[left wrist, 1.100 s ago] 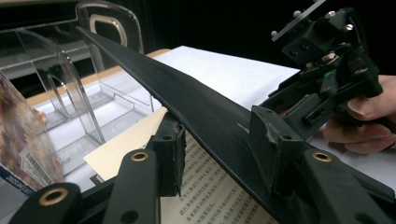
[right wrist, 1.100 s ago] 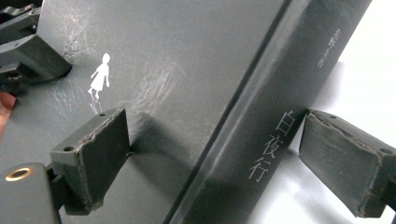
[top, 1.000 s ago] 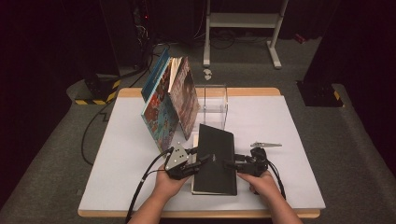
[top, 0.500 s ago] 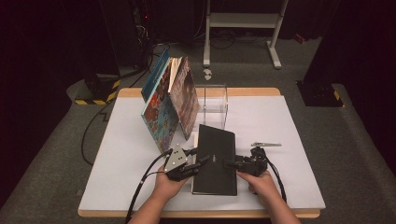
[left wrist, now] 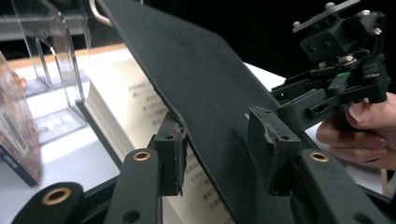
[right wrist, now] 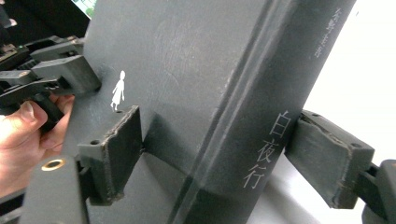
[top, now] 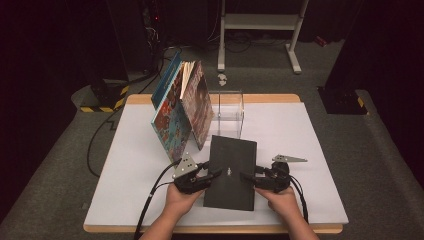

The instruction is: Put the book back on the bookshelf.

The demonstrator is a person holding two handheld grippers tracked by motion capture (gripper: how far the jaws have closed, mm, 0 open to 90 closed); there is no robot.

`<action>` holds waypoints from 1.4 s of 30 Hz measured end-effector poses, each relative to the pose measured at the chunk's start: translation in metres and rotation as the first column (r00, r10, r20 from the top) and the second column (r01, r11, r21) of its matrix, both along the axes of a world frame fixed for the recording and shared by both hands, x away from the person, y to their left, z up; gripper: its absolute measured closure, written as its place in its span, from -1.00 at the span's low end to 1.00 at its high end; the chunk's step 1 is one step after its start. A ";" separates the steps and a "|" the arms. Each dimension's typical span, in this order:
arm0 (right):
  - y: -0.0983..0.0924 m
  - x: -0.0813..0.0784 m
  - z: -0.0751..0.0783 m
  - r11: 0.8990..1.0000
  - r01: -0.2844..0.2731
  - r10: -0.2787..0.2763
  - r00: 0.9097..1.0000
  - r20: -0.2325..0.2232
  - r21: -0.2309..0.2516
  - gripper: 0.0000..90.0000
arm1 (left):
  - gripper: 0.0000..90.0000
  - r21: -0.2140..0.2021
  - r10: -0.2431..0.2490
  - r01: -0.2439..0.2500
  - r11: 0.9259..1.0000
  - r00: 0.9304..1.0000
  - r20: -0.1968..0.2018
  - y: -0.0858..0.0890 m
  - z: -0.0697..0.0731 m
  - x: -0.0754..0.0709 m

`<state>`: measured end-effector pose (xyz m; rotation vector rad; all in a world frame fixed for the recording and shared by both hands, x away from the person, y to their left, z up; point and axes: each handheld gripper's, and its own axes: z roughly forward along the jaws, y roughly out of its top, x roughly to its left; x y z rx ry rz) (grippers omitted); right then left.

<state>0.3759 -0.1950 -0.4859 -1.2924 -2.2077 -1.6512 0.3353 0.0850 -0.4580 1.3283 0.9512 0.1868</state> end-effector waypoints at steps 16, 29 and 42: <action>-0.004 -0.011 0.017 0.998 0.054 -0.051 0.993 0.110 -0.020 -0.37 | 0.44 -0.131 0.020 -0.035 0.991 0.993 -0.114 0.000 0.006 0.005; -0.009 -0.014 0.034 0.995 0.101 -0.097 0.978 0.183 -0.012 -0.23 | 0.48 -0.128 0.027 -0.034 0.991 0.998 -0.053 -0.007 0.017 0.004; -0.013 -0.016 0.040 0.992 0.128 -0.125 0.969 0.215 0.001 -0.20 | 0.51 -0.146 0.028 -0.030 0.989 1.000 -0.013 -0.012 0.022 0.004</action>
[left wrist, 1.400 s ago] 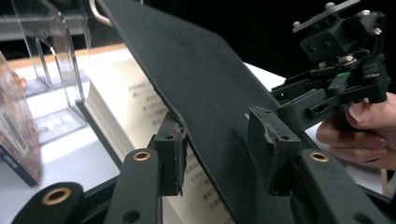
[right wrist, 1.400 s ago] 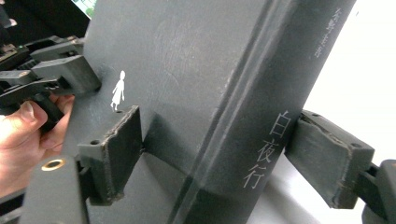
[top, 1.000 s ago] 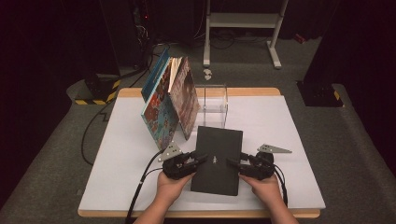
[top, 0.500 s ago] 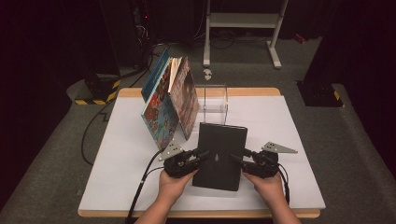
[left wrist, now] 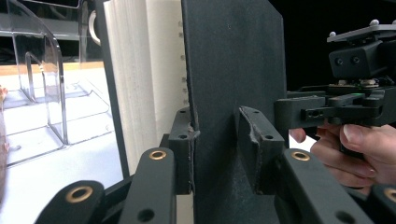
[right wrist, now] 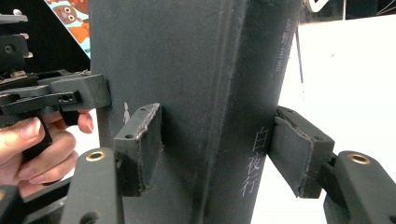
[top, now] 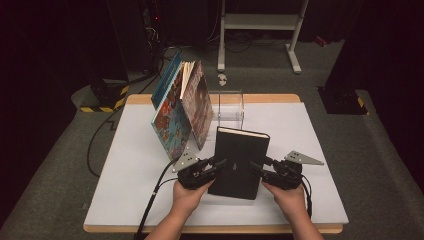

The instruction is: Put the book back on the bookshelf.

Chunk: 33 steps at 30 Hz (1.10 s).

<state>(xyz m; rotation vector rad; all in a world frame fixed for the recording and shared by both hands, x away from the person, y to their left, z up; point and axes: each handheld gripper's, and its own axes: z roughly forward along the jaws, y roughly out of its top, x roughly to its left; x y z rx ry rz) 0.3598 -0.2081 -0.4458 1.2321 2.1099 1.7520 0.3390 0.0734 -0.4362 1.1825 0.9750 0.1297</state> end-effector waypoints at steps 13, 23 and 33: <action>0.002 0.000 0.008 1.000 0.016 -0.015 0.999 0.032 -0.010 -0.20 | 0.51 -0.010 0.001 -0.001 1.000 1.000 0.028 0.001 0.003 0.002; 0.002 0.006 0.010 1.000 0.022 -0.021 0.999 0.044 -0.023 -0.20 | 0.50 -0.003 -0.002 0.002 1.000 0.999 0.040 0.000 0.004 0.010; 0.001 0.022 0.016 0.999 0.035 -0.033 0.998 0.054 -0.031 -0.20 | 0.50 -0.010 0.009 -0.008 1.000 0.998 0.060 -0.002 0.005 0.025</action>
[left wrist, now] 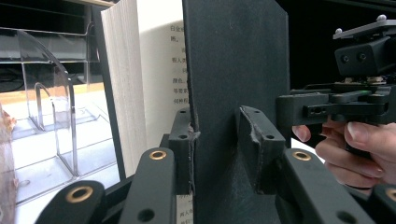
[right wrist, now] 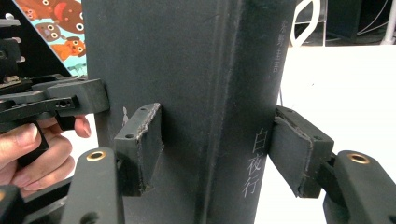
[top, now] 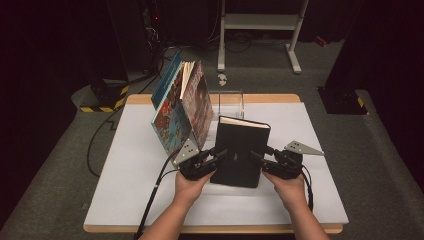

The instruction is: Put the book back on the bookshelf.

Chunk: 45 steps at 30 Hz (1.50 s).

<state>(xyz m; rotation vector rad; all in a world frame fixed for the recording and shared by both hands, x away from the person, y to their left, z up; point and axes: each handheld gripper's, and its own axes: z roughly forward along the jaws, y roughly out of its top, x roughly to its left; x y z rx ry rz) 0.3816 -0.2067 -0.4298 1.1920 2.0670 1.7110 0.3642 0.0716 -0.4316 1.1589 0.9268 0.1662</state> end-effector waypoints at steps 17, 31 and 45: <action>-0.001 0.015 0.001 1.000 0.007 -0.007 1.000 0.008 -0.004 -0.21 | 0.50 -0.001 0.011 -0.011 1.000 1.000 0.018 -0.003 -0.001 0.012; -0.004 0.006 -0.007 0.999 0.031 -0.030 0.999 0.035 -0.020 -0.26 | 0.48 0.048 0.005 -0.007 0.999 0.999 0.043 -0.008 -0.010 0.003; -0.004 -0.006 -0.012 0.999 0.040 -0.038 0.996 0.075 -0.021 -0.24 | 0.43 0.088 0.013 -0.017 0.996 0.999 0.049 -0.005 -0.016 -0.007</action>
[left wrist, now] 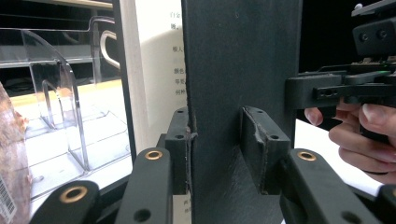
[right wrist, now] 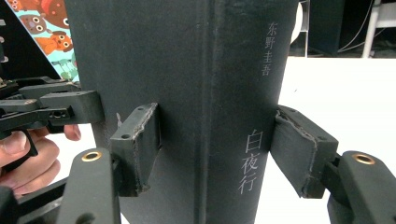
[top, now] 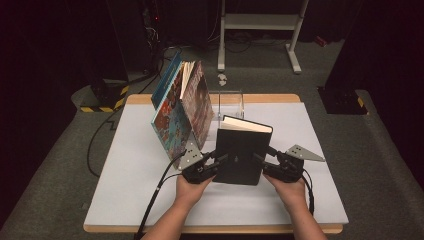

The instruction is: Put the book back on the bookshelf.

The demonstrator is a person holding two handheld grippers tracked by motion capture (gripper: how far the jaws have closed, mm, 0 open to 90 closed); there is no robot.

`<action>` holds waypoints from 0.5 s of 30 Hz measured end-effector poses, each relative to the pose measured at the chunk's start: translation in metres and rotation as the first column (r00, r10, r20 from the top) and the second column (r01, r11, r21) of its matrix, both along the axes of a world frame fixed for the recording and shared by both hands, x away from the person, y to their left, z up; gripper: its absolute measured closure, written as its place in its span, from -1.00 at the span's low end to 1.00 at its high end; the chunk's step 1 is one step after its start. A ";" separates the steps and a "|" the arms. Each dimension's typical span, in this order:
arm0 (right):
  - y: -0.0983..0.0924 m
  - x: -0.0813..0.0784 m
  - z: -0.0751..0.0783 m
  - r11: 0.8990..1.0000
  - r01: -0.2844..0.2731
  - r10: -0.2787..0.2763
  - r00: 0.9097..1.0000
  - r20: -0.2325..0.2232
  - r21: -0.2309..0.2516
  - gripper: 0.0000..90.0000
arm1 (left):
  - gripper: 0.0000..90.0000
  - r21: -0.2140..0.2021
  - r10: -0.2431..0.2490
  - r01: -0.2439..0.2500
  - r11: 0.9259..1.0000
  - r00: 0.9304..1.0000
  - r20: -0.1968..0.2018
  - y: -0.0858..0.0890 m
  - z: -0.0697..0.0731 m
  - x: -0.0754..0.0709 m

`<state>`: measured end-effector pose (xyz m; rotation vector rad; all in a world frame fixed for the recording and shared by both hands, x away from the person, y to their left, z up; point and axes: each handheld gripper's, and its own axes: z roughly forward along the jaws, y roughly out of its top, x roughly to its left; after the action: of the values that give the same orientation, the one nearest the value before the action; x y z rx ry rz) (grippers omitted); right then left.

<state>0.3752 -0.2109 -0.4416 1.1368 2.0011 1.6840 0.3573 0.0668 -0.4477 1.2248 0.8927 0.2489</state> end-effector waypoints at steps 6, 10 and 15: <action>0.001 -0.007 0.001 1.000 -0.006 0.006 1.000 0.018 -0.010 -0.23 | 0.40 0.012 0.011 -0.011 1.000 1.000 -0.001 0.001 -0.002 -0.005; 0.003 -0.012 0.001 1.000 -0.008 0.009 0.999 0.034 -0.018 -0.22 | 0.38 0.023 0.022 -0.022 0.999 1.000 0.004 0.003 -0.004 -0.008; 0.005 -0.018 0.002 1.000 -0.011 0.012 0.999 0.038 -0.026 -0.22 | 0.35 0.012 0.057 -0.057 0.998 0.998 0.014 0.009 -0.005 -0.013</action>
<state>0.3570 -0.2059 -0.4396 1.0786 2.0039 1.6683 0.3439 0.0762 -0.4523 1.2089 0.9164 0.3086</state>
